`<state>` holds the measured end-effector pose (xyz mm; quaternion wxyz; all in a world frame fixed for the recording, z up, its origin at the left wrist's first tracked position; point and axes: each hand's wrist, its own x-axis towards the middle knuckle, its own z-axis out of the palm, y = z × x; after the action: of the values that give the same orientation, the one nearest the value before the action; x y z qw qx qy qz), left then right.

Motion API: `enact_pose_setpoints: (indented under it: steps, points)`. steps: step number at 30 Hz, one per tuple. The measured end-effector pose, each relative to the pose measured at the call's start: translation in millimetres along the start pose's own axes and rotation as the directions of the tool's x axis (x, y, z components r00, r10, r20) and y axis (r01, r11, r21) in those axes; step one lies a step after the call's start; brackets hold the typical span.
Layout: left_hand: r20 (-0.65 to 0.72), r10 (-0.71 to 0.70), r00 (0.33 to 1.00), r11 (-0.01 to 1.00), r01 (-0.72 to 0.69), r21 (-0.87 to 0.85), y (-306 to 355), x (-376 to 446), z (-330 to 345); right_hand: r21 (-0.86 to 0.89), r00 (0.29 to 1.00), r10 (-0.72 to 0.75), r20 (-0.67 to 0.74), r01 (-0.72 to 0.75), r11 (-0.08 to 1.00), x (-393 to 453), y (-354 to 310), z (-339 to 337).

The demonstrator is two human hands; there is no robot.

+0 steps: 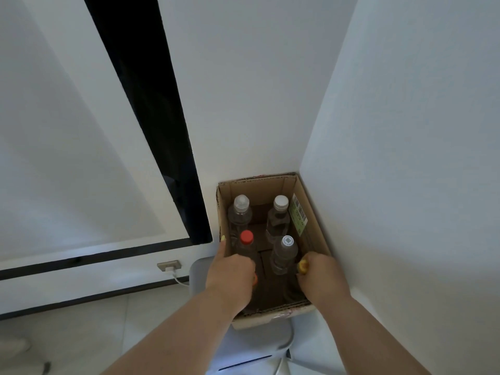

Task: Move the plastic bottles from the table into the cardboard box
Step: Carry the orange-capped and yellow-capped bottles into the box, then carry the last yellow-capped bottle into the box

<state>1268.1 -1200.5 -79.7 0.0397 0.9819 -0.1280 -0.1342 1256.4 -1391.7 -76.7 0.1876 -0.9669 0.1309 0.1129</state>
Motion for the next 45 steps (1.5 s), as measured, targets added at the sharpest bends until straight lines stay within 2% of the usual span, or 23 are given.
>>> enact_pose_setpoints:
  steps: [3, 5, 13, 19, 23, 26, 29, 33, 36, 38, 41, 45]
  points:
    - [-0.094, 0.025, 0.995, 0.983, -0.042, -0.179, -8, -3, 8, -0.02, 0.999, -0.02, 0.028, 0.021, 1.0, 0, 0, -1]
    - [-0.154, 0.109, 0.982, 0.984, -0.128, -0.121, -13, -6, 11, -0.03, 0.997, -0.05, 0.052, 0.052, 0.998, -1, 0, 0]
    - [-0.1, 0.182, 0.978, 0.976, -0.192, -0.104, -17, -10, 8, -0.048, 0.981, -0.07, 0.181, 0.08, 0.996, -3, 1, -4]
    - [-0.101, 0.217, 0.971, 0.949, -0.234, -0.21, -20, -10, 5, 0.006, 0.975, -0.087, 0.204, 0.087, 0.996, -3, 2, -7]
    - [-0.066, 0.243, 0.968, 0.926, -0.252, -0.282, -22, -12, 2, 0.118, 0.982, -0.101, 0.157, 0.083, 0.99, -6, 1, -13]
    - [-0.067, 0.241, 0.968, 0.893, -0.248, -0.376, -24, -17, -4, 0.254, 0.988, -0.141, 0.058, 0.122, 0.959, -10, -2, -23]
    - [-0.057, 0.157, 0.986, 0.854, -0.164, -0.494, -29, -24, -13, 0.342, 0.983, -0.176, -0.046, 0.181, 0.922, -17, -7, -34]
    - [-0.079, -0.013, 0.997, 0.677, -0.05, -0.734, -35, -41, -42, 0.426, 0.965, -0.197, -0.175, 0.254, 0.868, -26, -24, -56]
    - [-0.161, -0.138, 0.977, 0.54, -0.061, -0.839, -44, -67, -76, 0.535, 0.935, -0.241, -0.261, 0.348, 0.77, -45, -49, -77]
    - [-0.234, -0.158, 0.959, 0.46, -0.138, -0.877, -51, -92, -102, 0.636, 0.923, -0.248, -0.293, 0.382, 0.671, -68, -68, -93]
    - [-0.339, -0.155, 0.928, 0.249, -0.296, -0.922, -58, -138, -138, 0.735, 0.902, -0.269, -0.337, 0.431, 0.523, -112, -94, -115]
    - [-0.444, -0.137, 0.885, -0.075, -0.456, -0.887, -68, -214, -166, 0.864, 0.864, -0.309, -0.398, 0.467, 0.191, -197, -124, -131]
